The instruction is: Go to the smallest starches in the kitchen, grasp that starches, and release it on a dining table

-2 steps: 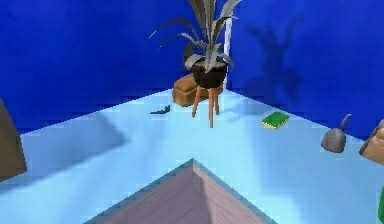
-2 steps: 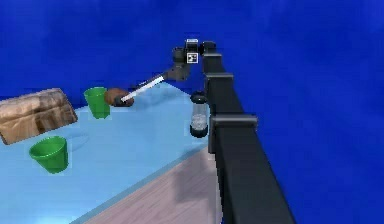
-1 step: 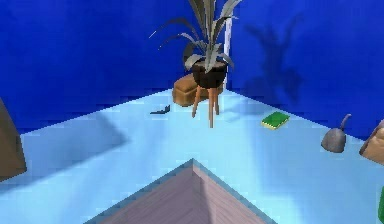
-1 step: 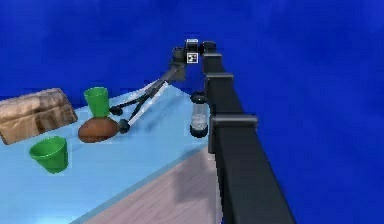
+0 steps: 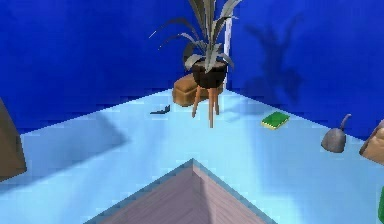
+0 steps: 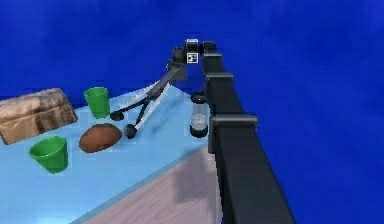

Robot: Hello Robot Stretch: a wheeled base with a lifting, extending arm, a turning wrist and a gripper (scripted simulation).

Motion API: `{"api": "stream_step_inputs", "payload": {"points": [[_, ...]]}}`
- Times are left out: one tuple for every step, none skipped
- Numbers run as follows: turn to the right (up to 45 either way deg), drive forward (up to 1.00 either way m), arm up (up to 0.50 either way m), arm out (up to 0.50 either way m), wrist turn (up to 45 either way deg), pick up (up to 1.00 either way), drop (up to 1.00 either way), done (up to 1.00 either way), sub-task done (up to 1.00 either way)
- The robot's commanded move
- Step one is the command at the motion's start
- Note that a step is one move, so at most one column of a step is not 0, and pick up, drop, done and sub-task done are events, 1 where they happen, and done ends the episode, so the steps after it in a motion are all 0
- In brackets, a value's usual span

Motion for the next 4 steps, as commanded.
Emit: {"api": "stream_step_inputs", "payload": {"points": [[0.0, 0.0, 0.0, -0.48, 0.0, 0.0, 0.0, 0.0, 0.0], [-45.0, 0.0, 0.0, 0.0, 0.0, 0.0, 0.0, 0.0, 0.0], [-45.0, 0.0, 0.0, 0.0, 0.0, 0.0, 0.0, 0.0, 0.0], [-42.0, 0.0, 0.0, 0.0, 0.0, 0.0, 0.0, 0.0, 0.0]]}}
